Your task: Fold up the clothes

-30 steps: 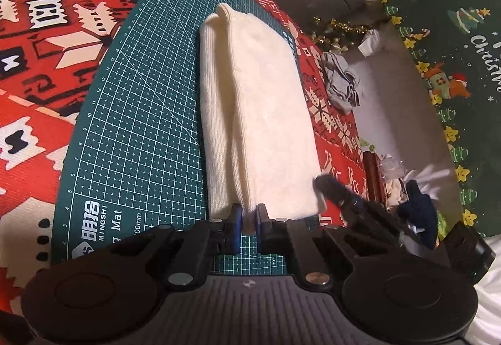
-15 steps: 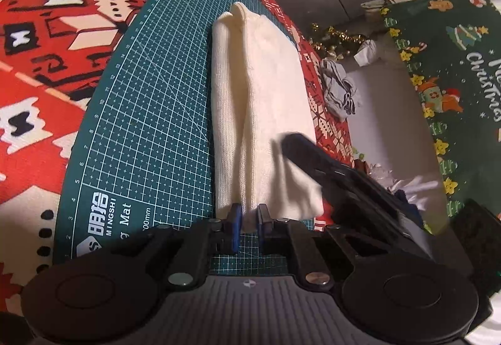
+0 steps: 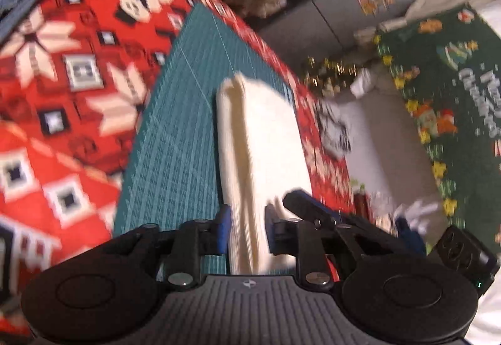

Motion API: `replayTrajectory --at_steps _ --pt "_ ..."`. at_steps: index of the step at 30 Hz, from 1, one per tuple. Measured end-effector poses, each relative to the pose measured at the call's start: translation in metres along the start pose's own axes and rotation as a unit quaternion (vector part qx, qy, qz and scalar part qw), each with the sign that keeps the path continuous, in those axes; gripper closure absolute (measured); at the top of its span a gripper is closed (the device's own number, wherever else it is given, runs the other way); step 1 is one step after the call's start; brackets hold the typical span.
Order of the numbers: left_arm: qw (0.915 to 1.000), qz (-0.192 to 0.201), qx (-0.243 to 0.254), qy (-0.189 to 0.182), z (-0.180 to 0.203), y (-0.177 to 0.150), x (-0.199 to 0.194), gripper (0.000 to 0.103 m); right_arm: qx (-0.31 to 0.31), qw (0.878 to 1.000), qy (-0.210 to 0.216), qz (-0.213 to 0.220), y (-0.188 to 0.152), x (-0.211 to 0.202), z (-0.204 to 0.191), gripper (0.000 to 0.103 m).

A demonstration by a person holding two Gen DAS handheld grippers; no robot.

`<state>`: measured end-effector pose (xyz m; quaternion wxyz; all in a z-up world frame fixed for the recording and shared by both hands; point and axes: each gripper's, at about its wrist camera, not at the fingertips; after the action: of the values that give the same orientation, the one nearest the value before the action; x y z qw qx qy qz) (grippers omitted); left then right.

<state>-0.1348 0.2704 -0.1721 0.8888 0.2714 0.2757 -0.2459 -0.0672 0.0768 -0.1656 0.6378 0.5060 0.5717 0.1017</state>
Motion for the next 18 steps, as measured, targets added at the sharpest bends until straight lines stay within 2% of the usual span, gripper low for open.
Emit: replayTrajectory --at_steps 3,6,12,13,14,15,18 --pt "0.9996 0.018 -0.017 -0.015 -0.003 0.020 0.015 0.077 -0.012 1.000 -0.010 -0.007 0.013 0.016 0.004 0.097" --pt "0.9992 0.029 -0.026 -0.013 -0.003 0.036 0.036 0.072 -0.027 0.999 -0.016 -0.005 0.023 0.028 0.004 0.097" --pt "0.9979 0.030 -0.049 -0.030 -0.001 0.056 0.067 0.073 -0.040 0.999 -0.030 -0.004 0.038 0.046 0.006 0.096" --pt "0.9978 0.035 -0.046 -0.032 0.000 0.058 0.068 0.075 -0.037 0.999 -0.032 -0.008 0.039 0.050 0.008 0.096" --pt "0.9981 0.043 -0.036 -0.025 0.002 0.059 0.068 0.096 -0.032 0.999 -0.032 -0.013 0.039 0.055 0.010 0.096" --pt "0.9983 0.053 -0.021 -0.012 0.005 0.059 0.068 0.099 -0.026 0.999 -0.028 -0.019 0.038 0.059 0.012 0.096" --pt "0.9978 0.064 -0.016 -0.003 0.001 0.057 0.063 0.099 -0.024 0.999 -0.003 -0.031 0.032 0.066 0.010 0.096"
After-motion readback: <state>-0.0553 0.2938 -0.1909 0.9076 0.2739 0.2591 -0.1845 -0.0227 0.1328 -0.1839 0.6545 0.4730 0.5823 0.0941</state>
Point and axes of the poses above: each gripper's, at about its wrist camera, not at the fingertips, and x roughly the way its jaws point, z to its right, y to its top, and after that the axes turned 6 degrees about y, right-handed
